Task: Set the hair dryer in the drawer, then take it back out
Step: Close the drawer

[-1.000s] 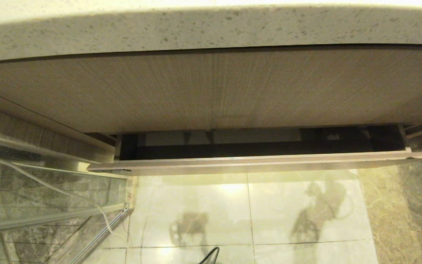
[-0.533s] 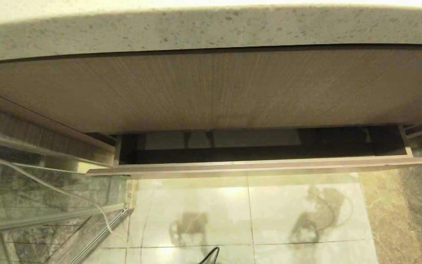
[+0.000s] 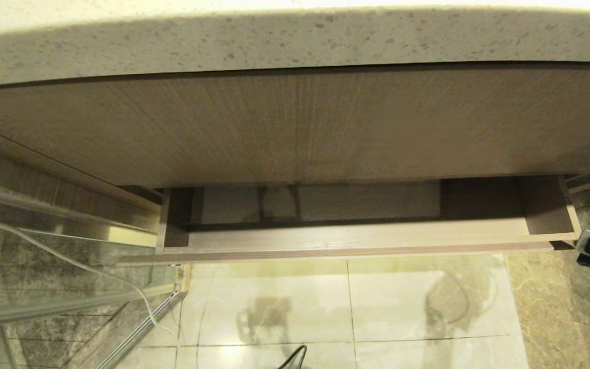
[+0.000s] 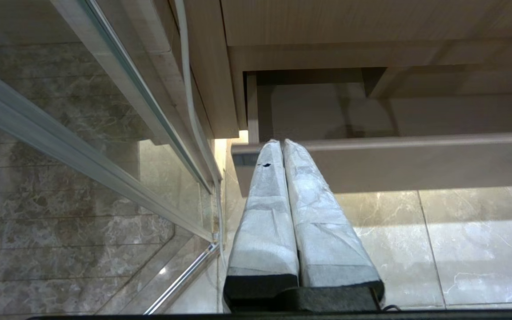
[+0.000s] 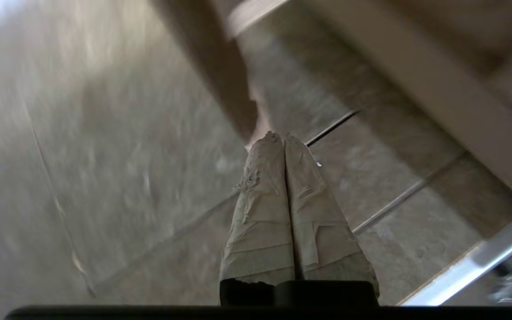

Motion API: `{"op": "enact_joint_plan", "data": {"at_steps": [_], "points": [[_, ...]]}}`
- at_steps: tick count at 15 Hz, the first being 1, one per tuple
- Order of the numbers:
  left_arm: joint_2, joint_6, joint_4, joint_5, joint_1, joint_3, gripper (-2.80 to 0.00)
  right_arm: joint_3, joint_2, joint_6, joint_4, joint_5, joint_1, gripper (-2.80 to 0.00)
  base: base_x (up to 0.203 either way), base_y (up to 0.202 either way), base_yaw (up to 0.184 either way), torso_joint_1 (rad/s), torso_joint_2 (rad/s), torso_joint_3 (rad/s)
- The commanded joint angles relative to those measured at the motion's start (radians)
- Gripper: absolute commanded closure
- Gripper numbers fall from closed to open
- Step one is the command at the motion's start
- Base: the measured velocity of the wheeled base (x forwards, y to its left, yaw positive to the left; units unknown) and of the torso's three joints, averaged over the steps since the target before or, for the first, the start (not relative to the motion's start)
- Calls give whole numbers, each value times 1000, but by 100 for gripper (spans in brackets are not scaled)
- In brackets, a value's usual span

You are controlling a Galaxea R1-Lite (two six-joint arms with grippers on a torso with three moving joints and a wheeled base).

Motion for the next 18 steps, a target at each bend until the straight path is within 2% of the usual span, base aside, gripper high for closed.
{"op": "enact_joint_plan", "data": {"at_steps": [1, 3, 7, 8, 10, 13, 14, 16, 18], "points": [[0, -1, -2, 0, 0, 40, 0, 9, 96, -102, -6, -42, -12, 0, 0, 0, 0, 0, 0, 0], [0, -1, -2, 0, 0, 40, 0, -7, 100, -132, -7, -69, -14, 0, 0, 0, 0, 0, 0, 0], [0, -1, -2, 0, 0, 40, 0, 6, -21, -129, -34, -4, -22, 0, 0, 0, 0, 0, 0, 0], [0, -1, -2, 0, 0, 40, 0, 26, -55, -154, -17, -5, -34, 0, 0, 0, 0, 0, 0, 0], [0, -1, -2, 0, 0, 40, 0, 46, -107, -285, 106, -22, -73, 0, 0, 0, 0, 0, 0, 0], [0, -1, -2, 0, 0, 40, 0, 50, -136, -339, 153, -78, -90, 0, 0, 0, 0, 0, 0, 0], [0, -1, -2, 0, 0, 40, 0, 52, -151, -390, 206, -141, -94, 0, 0, 0, 0, 0, 0, 0], [0, -1, -2, 0, 0, 40, 0, 51, -154, -399, 335, -250, -95, 0, 0, 0, 0, 0, 0, 0], [0, -1, -2, 0, 0, 40, 0, 40, -143, -390, 381, -300, -96, 0, 0, 0, 0, 0, 0, 0]]}}
